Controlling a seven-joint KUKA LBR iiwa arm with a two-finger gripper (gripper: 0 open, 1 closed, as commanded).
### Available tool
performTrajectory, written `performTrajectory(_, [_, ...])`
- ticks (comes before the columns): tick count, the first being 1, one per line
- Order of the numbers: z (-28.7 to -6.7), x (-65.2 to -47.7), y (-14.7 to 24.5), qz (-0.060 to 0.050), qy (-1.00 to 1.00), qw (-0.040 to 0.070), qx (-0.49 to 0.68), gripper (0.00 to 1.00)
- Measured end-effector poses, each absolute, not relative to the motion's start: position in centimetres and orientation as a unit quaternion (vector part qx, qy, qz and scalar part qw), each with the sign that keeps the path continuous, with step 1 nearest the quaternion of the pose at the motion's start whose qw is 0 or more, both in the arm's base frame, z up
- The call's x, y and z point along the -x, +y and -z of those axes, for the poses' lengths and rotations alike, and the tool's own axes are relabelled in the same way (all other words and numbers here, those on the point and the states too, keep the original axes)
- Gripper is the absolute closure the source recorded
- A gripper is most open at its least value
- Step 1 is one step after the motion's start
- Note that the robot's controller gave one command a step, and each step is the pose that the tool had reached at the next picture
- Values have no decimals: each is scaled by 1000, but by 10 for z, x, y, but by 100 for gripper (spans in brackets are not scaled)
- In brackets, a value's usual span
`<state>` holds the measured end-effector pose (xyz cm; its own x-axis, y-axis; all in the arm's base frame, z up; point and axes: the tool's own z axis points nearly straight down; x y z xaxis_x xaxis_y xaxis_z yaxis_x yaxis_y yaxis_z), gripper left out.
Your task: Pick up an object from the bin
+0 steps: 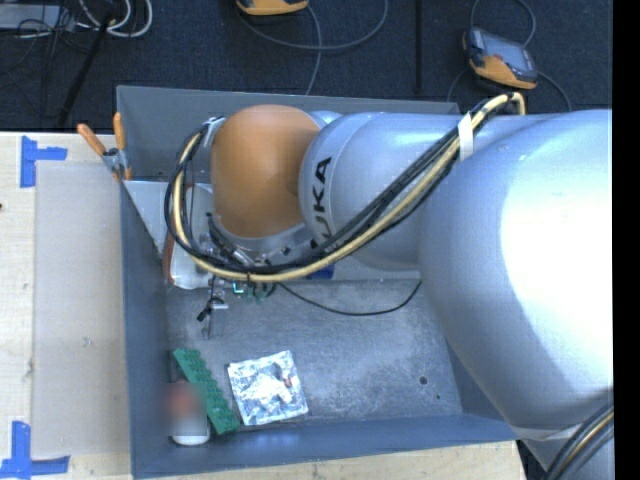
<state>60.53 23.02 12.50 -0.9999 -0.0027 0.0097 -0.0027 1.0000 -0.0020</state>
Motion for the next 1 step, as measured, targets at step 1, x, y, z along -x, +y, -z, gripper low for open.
performTrajectory(1, [-68,-621,147,0,-999,3,45,0])
